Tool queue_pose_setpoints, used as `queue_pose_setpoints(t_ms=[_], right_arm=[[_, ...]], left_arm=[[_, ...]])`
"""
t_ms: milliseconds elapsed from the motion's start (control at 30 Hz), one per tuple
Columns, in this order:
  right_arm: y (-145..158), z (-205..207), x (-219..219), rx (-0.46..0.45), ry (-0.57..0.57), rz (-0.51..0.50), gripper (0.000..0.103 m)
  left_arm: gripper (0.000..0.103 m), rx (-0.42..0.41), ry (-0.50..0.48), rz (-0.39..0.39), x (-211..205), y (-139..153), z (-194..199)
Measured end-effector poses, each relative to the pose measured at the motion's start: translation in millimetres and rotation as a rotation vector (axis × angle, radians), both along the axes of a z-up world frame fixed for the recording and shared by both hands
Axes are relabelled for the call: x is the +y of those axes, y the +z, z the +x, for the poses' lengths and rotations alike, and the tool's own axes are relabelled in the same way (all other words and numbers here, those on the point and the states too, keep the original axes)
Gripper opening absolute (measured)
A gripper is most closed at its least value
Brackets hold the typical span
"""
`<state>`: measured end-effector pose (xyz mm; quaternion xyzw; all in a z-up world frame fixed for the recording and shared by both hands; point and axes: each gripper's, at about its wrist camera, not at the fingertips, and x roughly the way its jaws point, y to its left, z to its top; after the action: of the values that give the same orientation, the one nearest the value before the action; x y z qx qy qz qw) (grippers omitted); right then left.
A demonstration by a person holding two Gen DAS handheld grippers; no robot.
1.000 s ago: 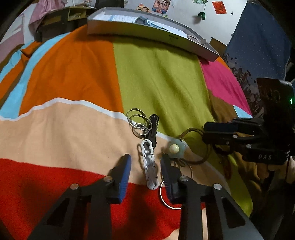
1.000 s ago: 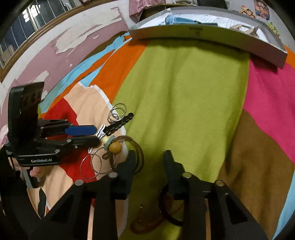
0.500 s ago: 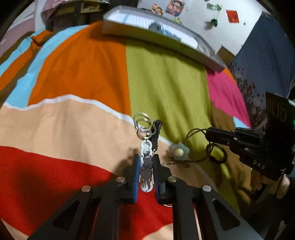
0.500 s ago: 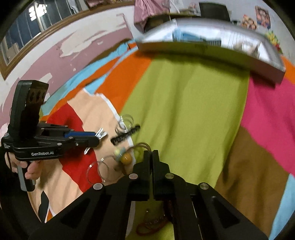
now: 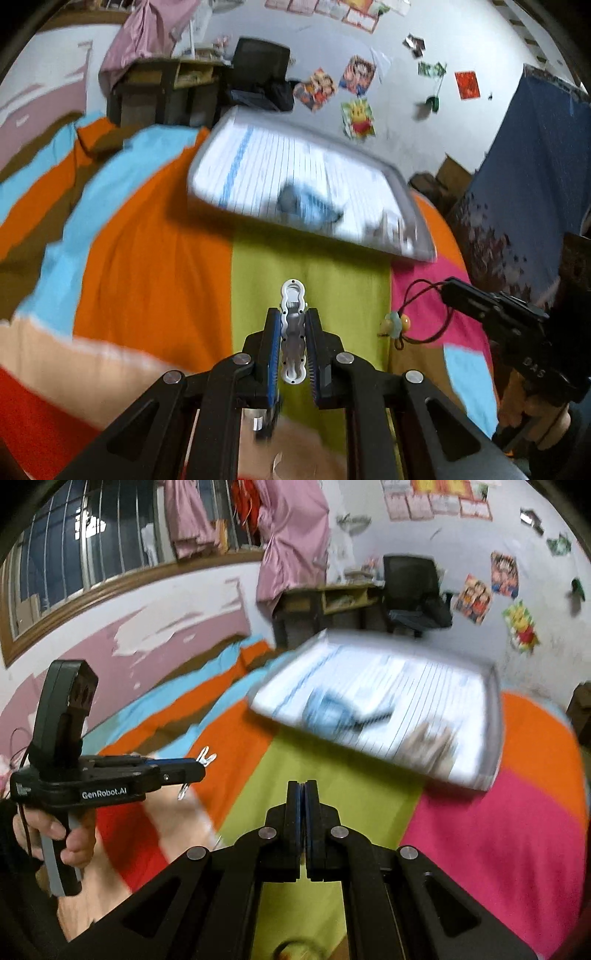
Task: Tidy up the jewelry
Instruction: 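Carry the white keychain piece into the tray and open the left tool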
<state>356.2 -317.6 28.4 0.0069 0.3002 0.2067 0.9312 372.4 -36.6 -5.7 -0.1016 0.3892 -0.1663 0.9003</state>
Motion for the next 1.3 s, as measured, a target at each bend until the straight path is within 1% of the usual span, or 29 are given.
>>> queue_pose_setpoints(t_ms=[100,200,300,367,467,633,733,800,833,867,900,933,967,1000,1033,1067,1167,1200,1233,1267,1300], right_arm=[[25,31,-3,-0.04,-0.03,0.005,0.002],[41,57,-5,-0.074,-0.055,-0.003,0.002],[45,88,-3,-0.079,-0.083,-0.014,0.002],[41,104,-3,-0.071,-0.097,-0.023,0.002],[24,123,-2,-0.041,-0.118,-0.035,0.002],[-9,131,-6,0.007,-0.136,-0.064,0.002],[-22,134,-10,0.037,-0.158,-0.078,0.003],[-27,136,-12,0.05,-0.171,-0.095,0.003],[-28,135,-13,0.052,-0.171,-0.095,0.005],[-28,134,-15,0.053,-0.175,-0.096,0.01],[-27,131,-17,0.047,-0.182,-0.093,0.014],[-25,129,-18,0.038,-0.187,-0.088,0.029],[-23,127,-20,0.029,-0.194,-0.084,0.043],[-18,121,-22,0.008,-0.205,-0.078,0.045],[-16,118,-24,-0.002,-0.209,-0.074,0.046],[-13,115,-25,-0.009,-0.215,-0.068,0.046],[-2,104,-30,-0.03,-0.231,-0.052,0.046],[4,97,-31,-0.044,-0.237,-0.047,0.046],[9,91,-32,-0.059,-0.245,-0.041,0.053],[12,87,-32,-0.069,-0.25,-0.036,0.062],[19,78,-33,-0.087,-0.259,-0.028,0.065]], left_arm=[[0.013,-0.037,0.039,-0.021,-3,19,34],[0.013,-0.079,0.102,0.006,-7,32,65],[0.013,-0.095,0.147,0.029,-11,33,93],[0.013,-0.089,0.168,0.037,-12,26,112],[0.013,-0.058,0.186,0.058,-15,9,133],[0.013,0.003,0.184,0.081,-19,-21,148],[0.013,0.016,0.195,0.086,-20,-30,150],[0.014,0.013,0.233,0.109,-21,-32,147],[0.02,0.013,0.243,0.122,-22,-31,146],[0.023,0.011,0.249,0.128,-22,-31,146],[0.032,0.004,0.251,0.127,-21,-30,145],[0.047,-0.011,0.265,0.122,-20,-26,141],[0.057,-0.025,0.275,0.116,-18,-23,137],[0.071,-0.049,0.289,0.104,-17,-18,132],[0.074,-0.078,0.309,0.091,-14,-13,125],[0.074,-0.099,0.318,0.083,-13,-8,119],[0.076,-0.128,0.307,0.087,-12,6,105],[0.079,-0.139,0.306,0.09,-11,11,100],[0.085,-0.154,0.303,0.091,-11,16,93],[0.088,-0.175,0.303,0.089,-10,22,85],[0.092,-0.19,0.305,0.088,-10,26,79]])
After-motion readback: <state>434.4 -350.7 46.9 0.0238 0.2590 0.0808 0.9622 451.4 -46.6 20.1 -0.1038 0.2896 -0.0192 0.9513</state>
